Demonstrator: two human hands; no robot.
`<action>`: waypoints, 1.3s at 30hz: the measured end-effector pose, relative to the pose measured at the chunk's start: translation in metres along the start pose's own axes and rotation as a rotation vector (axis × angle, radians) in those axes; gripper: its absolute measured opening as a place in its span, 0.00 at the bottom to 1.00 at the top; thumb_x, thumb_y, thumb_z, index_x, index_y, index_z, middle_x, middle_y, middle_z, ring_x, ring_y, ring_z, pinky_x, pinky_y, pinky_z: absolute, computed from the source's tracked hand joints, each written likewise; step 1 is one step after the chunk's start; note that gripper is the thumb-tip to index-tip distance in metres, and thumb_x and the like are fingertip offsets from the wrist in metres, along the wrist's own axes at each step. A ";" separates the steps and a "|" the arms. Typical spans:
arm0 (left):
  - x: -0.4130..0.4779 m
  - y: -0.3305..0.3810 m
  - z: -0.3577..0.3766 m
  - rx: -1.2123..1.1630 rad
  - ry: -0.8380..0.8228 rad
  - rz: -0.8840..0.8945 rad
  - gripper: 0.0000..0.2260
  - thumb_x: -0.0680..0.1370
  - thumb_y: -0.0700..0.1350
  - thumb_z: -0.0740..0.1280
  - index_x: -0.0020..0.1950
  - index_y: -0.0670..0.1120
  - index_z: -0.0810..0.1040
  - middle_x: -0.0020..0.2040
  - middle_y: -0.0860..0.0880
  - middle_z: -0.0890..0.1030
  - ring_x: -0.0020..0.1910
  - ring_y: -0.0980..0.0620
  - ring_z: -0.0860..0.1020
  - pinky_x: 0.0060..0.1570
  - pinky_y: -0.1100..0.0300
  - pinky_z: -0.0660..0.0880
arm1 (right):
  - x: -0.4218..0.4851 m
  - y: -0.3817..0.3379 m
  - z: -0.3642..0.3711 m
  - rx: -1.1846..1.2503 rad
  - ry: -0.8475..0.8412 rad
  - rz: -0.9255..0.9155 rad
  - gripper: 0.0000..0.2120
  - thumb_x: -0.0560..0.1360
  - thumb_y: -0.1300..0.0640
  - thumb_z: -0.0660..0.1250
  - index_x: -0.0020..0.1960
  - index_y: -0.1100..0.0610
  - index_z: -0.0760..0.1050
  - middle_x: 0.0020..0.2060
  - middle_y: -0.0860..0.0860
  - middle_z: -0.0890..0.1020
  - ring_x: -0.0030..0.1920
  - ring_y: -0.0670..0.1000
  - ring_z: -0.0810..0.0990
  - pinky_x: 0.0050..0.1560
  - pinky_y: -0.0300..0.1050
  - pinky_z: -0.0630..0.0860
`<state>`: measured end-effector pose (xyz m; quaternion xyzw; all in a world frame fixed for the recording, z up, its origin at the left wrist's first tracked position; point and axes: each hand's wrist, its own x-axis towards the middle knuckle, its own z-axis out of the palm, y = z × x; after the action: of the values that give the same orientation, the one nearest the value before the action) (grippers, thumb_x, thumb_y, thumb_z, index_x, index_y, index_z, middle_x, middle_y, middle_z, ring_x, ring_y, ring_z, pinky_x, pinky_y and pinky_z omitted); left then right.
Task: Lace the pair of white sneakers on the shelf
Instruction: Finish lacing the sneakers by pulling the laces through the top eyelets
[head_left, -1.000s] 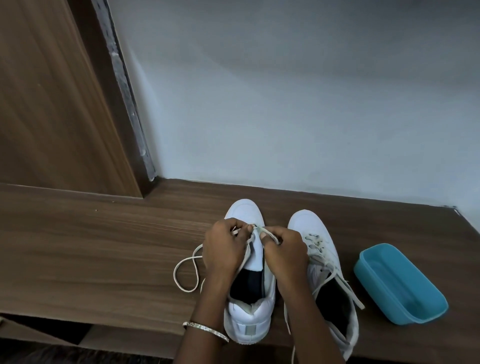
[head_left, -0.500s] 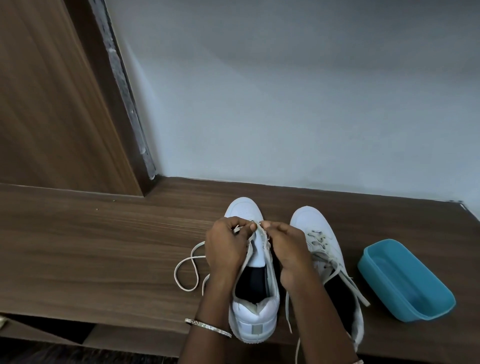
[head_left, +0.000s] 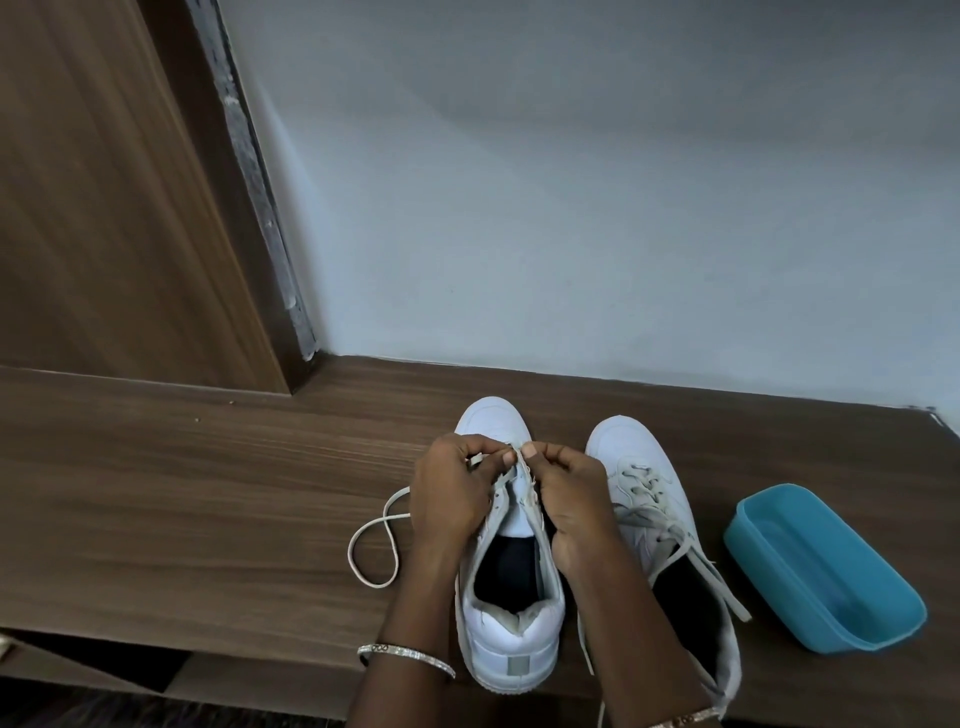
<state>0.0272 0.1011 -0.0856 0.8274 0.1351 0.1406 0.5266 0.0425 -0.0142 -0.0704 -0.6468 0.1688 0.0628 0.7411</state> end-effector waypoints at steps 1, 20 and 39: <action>0.001 0.001 -0.003 0.015 -0.003 0.000 0.05 0.73 0.48 0.76 0.39 0.59 0.85 0.42 0.56 0.85 0.43 0.59 0.82 0.43 0.56 0.77 | 0.001 0.001 0.001 -0.066 0.032 -0.040 0.03 0.78 0.63 0.69 0.48 0.62 0.82 0.43 0.61 0.86 0.43 0.56 0.83 0.51 0.54 0.81; 0.005 -0.010 -0.074 0.355 -0.027 -0.123 0.08 0.78 0.45 0.69 0.50 0.58 0.84 0.47 0.59 0.81 0.51 0.56 0.79 0.48 0.60 0.69 | -0.021 -0.094 -0.082 -0.168 0.200 -0.717 0.06 0.80 0.58 0.66 0.46 0.49 0.75 0.25 0.43 0.74 0.27 0.43 0.69 0.30 0.41 0.65; 0.007 -0.017 -0.055 0.277 -0.174 -0.145 0.07 0.81 0.44 0.61 0.43 0.52 0.74 0.42 0.51 0.81 0.44 0.48 0.78 0.48 0.51 0.75 | -0.007 -0.035 -0.031 -0.575 -0.015 -0.473 0.12 0.82 0.55 0.64 0.44 0.52 0.83 0.33 0.45 0.85 0.32 0.45 0.83 0.41 0.41 0.76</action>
<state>0.0116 0.1562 -0.0785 0.8892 0.1665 0.0099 0.4260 0.0419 -0.0492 -0.0389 -0.8491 -0.0153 -0.0607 0.5245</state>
